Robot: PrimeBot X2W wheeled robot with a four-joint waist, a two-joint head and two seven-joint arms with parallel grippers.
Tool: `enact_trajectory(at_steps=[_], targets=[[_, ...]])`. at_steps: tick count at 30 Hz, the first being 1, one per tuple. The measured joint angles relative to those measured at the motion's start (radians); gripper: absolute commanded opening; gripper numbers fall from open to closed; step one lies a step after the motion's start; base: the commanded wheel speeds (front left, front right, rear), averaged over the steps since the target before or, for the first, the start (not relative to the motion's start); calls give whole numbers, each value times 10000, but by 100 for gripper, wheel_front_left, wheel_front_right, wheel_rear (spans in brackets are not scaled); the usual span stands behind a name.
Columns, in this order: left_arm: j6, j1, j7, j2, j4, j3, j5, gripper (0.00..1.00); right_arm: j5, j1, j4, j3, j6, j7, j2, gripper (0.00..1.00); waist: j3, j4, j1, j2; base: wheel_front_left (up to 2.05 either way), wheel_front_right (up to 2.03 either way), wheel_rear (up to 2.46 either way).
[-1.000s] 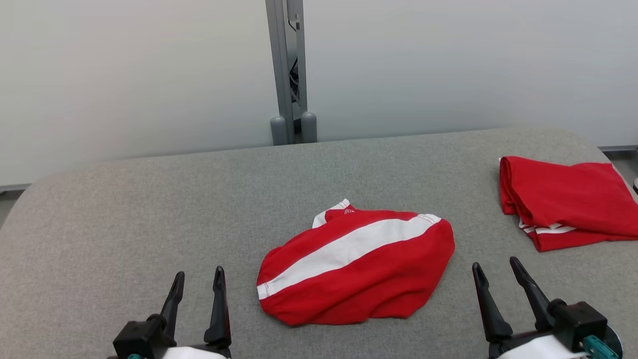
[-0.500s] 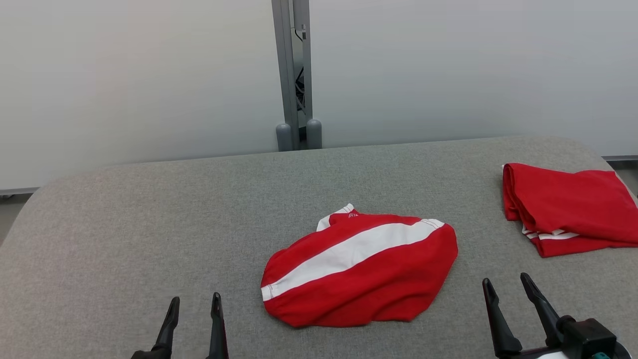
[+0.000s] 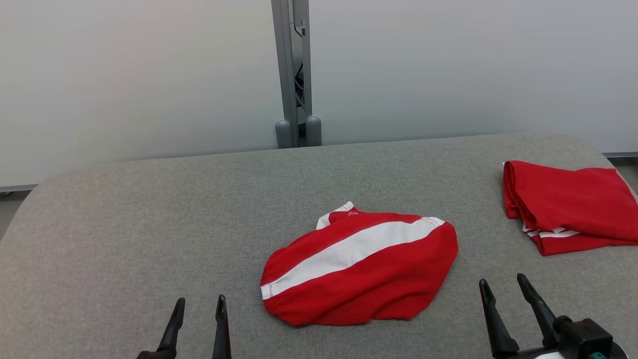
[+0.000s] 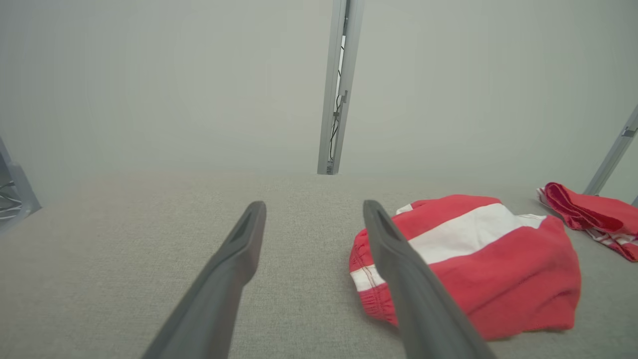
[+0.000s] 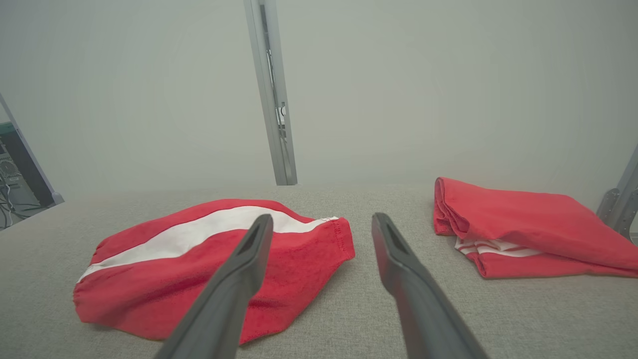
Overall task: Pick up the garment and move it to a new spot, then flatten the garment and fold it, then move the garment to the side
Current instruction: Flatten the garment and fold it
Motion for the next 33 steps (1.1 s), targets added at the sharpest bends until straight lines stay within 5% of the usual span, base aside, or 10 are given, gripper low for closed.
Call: enact_trajectory(at_steps=[10,20,33], targets=[[-662,-1592,723,-52,2232,-899,-1296,100,0,-245,109,261,0,0,-33,100,338,-43,0,-1,0,0,0],[-543,-3364,2399,-67,3871,-1772,-2989,100,15,-603,255,564,0,0,-194,100,796,-354,0,0,0,0,0],[-82,-4428,2895,-67,5450,-1969,-3281,68,33,-964,290,761,0,0,-307,100,1433,-694,0,0,0,0,0]])
